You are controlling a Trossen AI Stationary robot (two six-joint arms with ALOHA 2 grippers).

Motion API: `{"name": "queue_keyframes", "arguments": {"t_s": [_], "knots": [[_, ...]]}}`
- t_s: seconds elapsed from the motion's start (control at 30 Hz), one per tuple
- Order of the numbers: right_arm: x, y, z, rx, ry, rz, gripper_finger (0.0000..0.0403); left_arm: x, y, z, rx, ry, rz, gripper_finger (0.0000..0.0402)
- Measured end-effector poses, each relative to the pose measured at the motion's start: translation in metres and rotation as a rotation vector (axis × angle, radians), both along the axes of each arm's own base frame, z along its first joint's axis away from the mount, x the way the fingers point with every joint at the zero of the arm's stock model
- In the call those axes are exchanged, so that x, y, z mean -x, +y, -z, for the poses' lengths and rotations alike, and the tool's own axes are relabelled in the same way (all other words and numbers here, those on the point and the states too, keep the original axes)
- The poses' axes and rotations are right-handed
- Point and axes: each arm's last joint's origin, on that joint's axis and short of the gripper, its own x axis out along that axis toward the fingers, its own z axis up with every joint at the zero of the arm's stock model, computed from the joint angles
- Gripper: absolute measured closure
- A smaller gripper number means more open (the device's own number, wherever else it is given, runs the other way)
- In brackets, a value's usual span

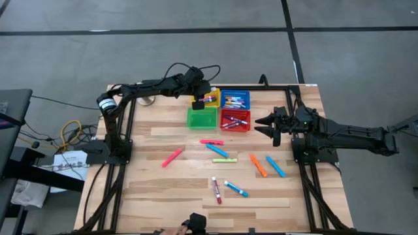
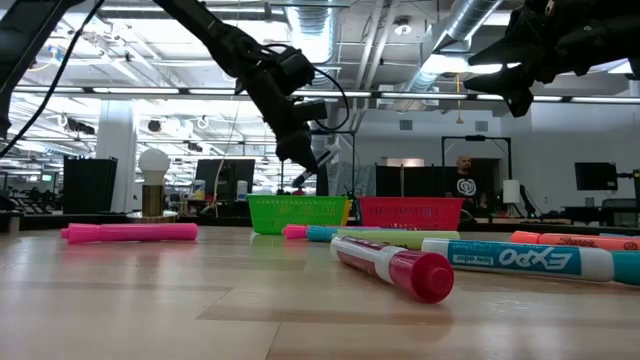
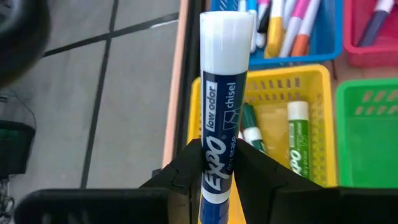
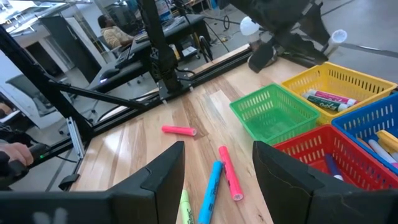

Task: Pick & Place Markers
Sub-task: Put the large dark blue marker pen into the yellow bin

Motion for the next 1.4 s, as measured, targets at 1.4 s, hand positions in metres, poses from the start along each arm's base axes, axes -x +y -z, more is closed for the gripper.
{"name": "queue_keyframes", "arguments": {"t_s": [1.4], "knots": [[0.0,0.0,0.0,0.0,0.0,0.001,0.0225,-0.009,0.006,0.056,0.146,0.087,-0.006,0.0325]]}}
